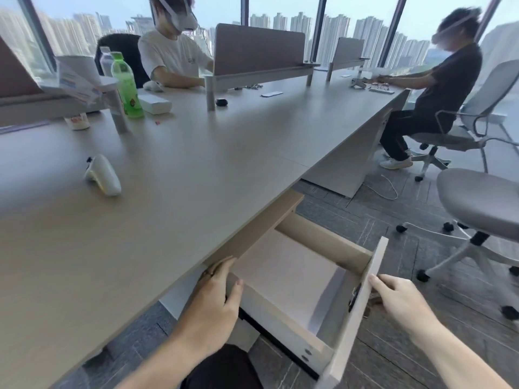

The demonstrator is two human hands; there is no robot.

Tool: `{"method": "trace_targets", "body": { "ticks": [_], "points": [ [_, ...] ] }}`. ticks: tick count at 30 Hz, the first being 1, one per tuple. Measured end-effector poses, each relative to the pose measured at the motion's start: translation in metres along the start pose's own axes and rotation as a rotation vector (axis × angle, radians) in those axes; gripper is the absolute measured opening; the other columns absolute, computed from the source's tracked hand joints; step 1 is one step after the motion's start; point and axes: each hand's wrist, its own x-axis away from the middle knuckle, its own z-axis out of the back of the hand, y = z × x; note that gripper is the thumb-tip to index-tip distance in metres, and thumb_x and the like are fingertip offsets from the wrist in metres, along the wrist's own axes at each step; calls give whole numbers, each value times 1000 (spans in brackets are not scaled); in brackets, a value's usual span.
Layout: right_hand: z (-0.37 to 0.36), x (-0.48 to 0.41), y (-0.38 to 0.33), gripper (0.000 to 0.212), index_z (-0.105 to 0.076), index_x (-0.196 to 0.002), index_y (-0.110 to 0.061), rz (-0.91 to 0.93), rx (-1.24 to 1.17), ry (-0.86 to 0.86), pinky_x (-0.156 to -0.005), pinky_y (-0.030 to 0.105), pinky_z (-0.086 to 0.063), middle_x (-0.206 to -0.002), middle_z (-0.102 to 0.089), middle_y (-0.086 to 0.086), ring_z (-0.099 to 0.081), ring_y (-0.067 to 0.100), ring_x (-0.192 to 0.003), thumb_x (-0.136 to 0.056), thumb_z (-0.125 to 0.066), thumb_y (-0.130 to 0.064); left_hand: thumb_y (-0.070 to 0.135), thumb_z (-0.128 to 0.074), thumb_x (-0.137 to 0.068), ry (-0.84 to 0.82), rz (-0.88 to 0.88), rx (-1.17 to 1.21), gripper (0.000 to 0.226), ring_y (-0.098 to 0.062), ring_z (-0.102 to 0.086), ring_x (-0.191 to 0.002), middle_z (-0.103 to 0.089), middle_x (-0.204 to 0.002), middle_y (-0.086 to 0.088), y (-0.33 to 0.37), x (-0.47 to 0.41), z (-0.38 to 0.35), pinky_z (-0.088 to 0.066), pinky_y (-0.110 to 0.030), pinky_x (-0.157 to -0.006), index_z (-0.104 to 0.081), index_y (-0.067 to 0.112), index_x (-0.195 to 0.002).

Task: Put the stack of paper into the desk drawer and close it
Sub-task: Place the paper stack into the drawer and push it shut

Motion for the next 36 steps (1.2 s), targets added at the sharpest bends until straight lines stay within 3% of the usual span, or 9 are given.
{"method": "trace_targets", "body": {
  "ticks": [3,6,14,17,20,23,28,34,36],
  "points": [
    [-20,-10,-18,37,-79,-82,-15,13,-20,-33,-73,37,-50,-80,-80,7,-73,30,-81,-101,-56,-37,33,-45,-103,-8,1,-1,50,-3,-32,-143,-40,-155,13,0,-2,4,-25,-23,-115,-36,27,-152],
    [-45,-25,-36,36,-79,-82,-14,18,-68,-83,-85,47,-59,-82,-82,4,-78,26,-78,-100,-57,-37,35,-44,-103,-40,17,23,51,-3,-30,-144,-38,-156,14,1,-5,8,-22,-21,-113,-33,28,-153],
    [-96,-44,-95,22,-72,-103,-18,22,-211,-218,-96,48,-59,-93,-76,3,-75,22,-82,-103,-54,-31,37,-43,-103,-38,-3,28,51,1,-28,-142,-36,-156,17,1,-3,11,-20,-17,-111,-32,31,-152],
    [-110,-50,-108,19,-67,-104,-20,4,-255,-244,-97,49,-59,-88,-71,2,-75,25,-87,-105,-49,-25,36,-44,-103,-22,-22,17,50,6,-29,-136,-38,-154,17,2,-3,10,-18,-12,-106,-33,31,-151],
    [-124,-59,-119,29,-65,-89,-23,-49,-317,-270,-98,49,-58,-85,-68,4,-73,30,-88,-104,-43,-11,36,-44,-103,-28,-25,18,50,7,-29,-135,-38,-154,16,0,-3,10,-18,-11,-105,-33,31,-151],
    [-136,-66,-129,30,-69,-92,-7,-37,-334,-296,-95,47,-57,-80,-67,10,-70,32,-85,-101,-41,-3,37,-44,-103,-16,-22,13,50,3,-30,-140,-39,-154,16,-1,-4,10,-18,-11,-107,-34,31,-151],
    [-146,-69,-135,34,-66,-77,-12,-28,-334,-284,-93,47,-57,-92,-69,24,-72,37,-92,-98,-43,2,39,-42,-103,-47,-11,34,52,1,-28,-142,-37,-156,16,-1,-6,12,-18,-13,-107,-30,32,-153],
    [-137,-62,-145,27,-63,-86,-11,-53,-391,-322,-80,37,-58,-98,-67,19,-68,33,-91,-102,-42,-1,39,-43,-103,-107,4,44,57,-6,-29,-145,-35,-158,10,9,-5,17,-21,-18,-113,-24,29,-156],
    [-130,-56,-155,23,-63,-97,-16,-8,-337,-255,-93,48,-58,-113,-68,17,-68,34,-104,-103,-41,-9,39,-45,-102,-156,-50,26,58,-11,-37,-142,-38,-157,10,23,-5,26,-25,-22,-115,-25,28,-156]
  ]
}}
